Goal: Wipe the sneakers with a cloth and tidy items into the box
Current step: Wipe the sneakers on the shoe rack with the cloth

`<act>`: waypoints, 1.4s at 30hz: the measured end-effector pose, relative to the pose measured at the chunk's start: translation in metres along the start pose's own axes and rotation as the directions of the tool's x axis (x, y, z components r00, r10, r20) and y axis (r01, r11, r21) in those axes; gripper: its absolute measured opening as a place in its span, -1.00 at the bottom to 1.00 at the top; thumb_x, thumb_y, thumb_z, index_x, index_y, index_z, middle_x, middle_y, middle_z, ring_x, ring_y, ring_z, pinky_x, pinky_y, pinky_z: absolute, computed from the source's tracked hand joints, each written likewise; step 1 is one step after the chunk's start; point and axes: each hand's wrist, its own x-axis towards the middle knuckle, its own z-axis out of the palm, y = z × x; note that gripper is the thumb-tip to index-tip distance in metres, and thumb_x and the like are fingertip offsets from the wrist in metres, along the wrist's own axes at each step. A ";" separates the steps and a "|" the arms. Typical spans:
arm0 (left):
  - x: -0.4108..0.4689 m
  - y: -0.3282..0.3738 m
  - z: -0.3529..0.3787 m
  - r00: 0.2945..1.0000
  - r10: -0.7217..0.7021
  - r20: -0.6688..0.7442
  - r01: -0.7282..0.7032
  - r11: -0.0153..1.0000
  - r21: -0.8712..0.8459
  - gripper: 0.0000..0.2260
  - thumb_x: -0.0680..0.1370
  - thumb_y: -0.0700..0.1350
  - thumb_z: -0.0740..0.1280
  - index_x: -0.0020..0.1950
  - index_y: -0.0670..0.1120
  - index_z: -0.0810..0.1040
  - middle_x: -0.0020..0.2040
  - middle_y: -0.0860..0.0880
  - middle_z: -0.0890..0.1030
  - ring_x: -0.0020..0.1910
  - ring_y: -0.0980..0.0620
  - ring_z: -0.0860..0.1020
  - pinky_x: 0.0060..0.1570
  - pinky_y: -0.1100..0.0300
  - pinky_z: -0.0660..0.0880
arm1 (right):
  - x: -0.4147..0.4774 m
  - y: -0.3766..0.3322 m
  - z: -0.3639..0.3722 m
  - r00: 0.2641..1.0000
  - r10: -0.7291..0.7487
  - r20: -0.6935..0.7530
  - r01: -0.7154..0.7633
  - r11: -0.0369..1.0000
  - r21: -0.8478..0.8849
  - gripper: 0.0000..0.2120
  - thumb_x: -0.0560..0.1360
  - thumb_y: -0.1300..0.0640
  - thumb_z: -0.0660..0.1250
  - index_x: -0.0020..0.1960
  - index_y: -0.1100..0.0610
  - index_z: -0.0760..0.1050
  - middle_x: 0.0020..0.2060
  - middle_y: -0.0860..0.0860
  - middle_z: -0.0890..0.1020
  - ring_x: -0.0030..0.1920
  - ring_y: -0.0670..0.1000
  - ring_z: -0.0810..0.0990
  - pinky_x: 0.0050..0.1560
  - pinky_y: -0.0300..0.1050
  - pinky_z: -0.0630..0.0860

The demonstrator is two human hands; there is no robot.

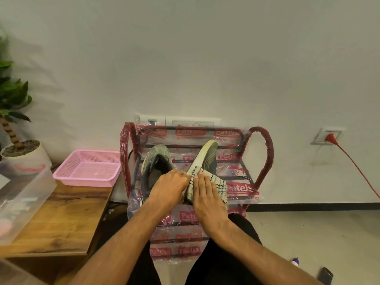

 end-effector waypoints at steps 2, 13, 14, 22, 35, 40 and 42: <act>0.000 0.002 0.001 1.000 -0.003 -0.003 0.003 1.000 -0.001 -0.57 0.51 -0.14 0.38 0.36 -0.07 0.39 0.27 -0.03 0.51 0.26 -0.01 0.45 0.15 0.14 0.45 | 0.002 0.001 0.004 0.999 0.029 -0.021 -0.029 1.000 0.004 -0.37 0.65 0.30 -0.03 0.49 0.36 -0.41 0.50 0.33 -0.31 0.53 0.27 -0.30 0.39 0.10 -0.37; -0.001 0.000 -0.002 1.000 0.003 0.010 -0.002 1.000 -0.014 -0.52 0.47 -0.16 0.43 0.37 -0.05 0.39 0.32 -0.03 0.48 0.30 -0.01 0.42 0.15 0.11 0.45 | 0.037 0.019 0.001 0.988 0.148 0.039 -0.146 0.988 -0.059 -0.23 0.62 0.18 0.14 0.51 0.35 -0.38 0.52 0.31 -0.26 0.55 0.25 -0.23 0.49 0.12 -0.26; -0.001 0.000 -0.002 1.000 0.003 0.012 -0.003 1.000 -0.018 -0.52 0.47 -0.16 0.42 0.36 -0.05 0.40 0.32 -0.02 0.48 0.30 -0.02 0.42 0.14 0.11 0.45 | 0.041 0.024 -0.002 0.983 0.172 0.065 -0.169 0.984 -0.049 -0.19 0.61 0.17 0.19 0.52 0.35 -0.37 0.53 0.31 -0.24 0.55 0.25 -0.22 0.50 0.12 -0.23; 0.000 -0.005 -0.001 0.999 -0.022 0.033 0.022 1.000 0.003 -0.55 0.44 -0.15 0.46 0.29 -0.05 0.44 0.22 -0.02 0.53 0.25 -0.01 0.44 0.07 0.10 0.47 | 0.031 0.012 -0.007 0.990 0.124 0.071 -0.131 0.985 0.108 -0.24 0.60 0.31 0.15 0.53 0.33 -0.35 0.53 0.30 -0.24 0.55 0.23 -0.22 0.53 0.09 -0.19; 0.001 -0.001 -0.004 0.997 -0.047 0.057 0.046 0.999 0.010 -0.55 0.46 -0.14 0.44 0.31 -0.07 0.42 0.26 -0.05 0.51 0.29 -0.02 0.43 0.14 0.11 0.45 | 0.027 0.013 -0.014 0.999 0.007 0.043 -0.007 1.000 -0.014 -0.23 0.59 0.28 0.19 0.54 0.32 -0.31 0.54 0.28 -0.22 0.56 0.22 -0.22 0.55 0.10 -0.20; 0.001 -0.001 -0.005 0.998 -0.051 0.049 0.050 0.999 0.018 -0.59 0.47 -0.17 0.43 0.29 -0.08 0.44 0.24 -0.05 0.52 0.28 -0.01 0.43 0.14 0.13 0.44 | 0.032 0.007 -0.015 0.999 0.009 0.052 -0.010 1.000 0.013 -0.28 0.61 0.27 0.14 0.54 0.36 -0.28 0.54 0.32 -0.19 0.56 0.25 -0.18 0.55 0.11 -0.16; 0.001 -0.001 -0.004 0.999 -0.046 0.029 0.046 0.999 0.004 -0.58 0.49 -0.17 0.40 0.33 -0.06 0.42 0.25 -0.04 0.53 0.29 -0.01 0.43 0.15 0.13 0.44 | 0.023 0.002 -0.010 0.998 -0.018 0.059 0.019 1.000 -0.013 -0.30 0.62 0.25 0.12 0.53 0.36 -0.30 0.53 0.32 -0.21 0.55 0.26 -0.21 0.55 0.12 -0.18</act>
